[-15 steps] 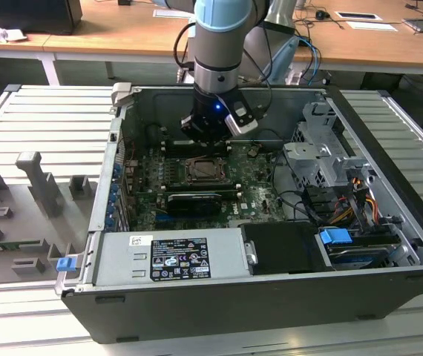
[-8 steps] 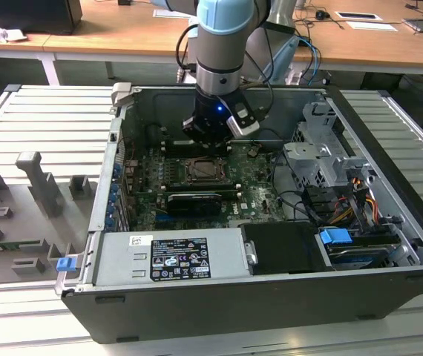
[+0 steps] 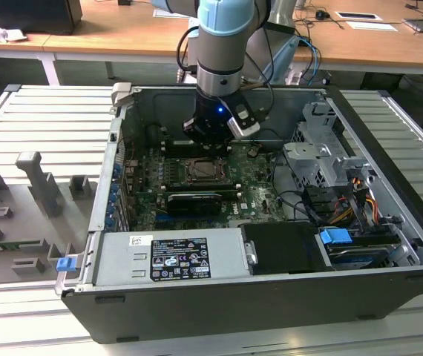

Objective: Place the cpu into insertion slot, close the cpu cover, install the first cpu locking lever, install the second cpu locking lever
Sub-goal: 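Install the first cpu locking lever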

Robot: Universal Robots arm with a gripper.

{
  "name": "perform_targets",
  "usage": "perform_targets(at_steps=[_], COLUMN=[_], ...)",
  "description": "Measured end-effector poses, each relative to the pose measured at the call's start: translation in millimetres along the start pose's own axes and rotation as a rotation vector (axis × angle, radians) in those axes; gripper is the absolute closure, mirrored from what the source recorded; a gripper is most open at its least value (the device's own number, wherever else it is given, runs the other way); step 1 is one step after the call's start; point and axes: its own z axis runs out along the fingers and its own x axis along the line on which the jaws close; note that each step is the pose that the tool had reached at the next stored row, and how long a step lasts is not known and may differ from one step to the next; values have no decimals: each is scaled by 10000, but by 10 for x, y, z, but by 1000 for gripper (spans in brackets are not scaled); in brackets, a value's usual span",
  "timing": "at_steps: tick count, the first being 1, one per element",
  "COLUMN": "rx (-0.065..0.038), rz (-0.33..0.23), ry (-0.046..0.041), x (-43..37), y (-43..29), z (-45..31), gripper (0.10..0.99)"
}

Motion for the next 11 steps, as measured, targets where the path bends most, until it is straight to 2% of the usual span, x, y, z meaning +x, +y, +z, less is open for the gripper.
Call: perform_targets(at_steps=[5,7,11], rx=[99,285,312], rz=[0,-3,-3], ry=[8,19,18], x=[-1,-3,-4], y=[-1,-2,-1], z=[9,22,12], gripper=[980,980,980])
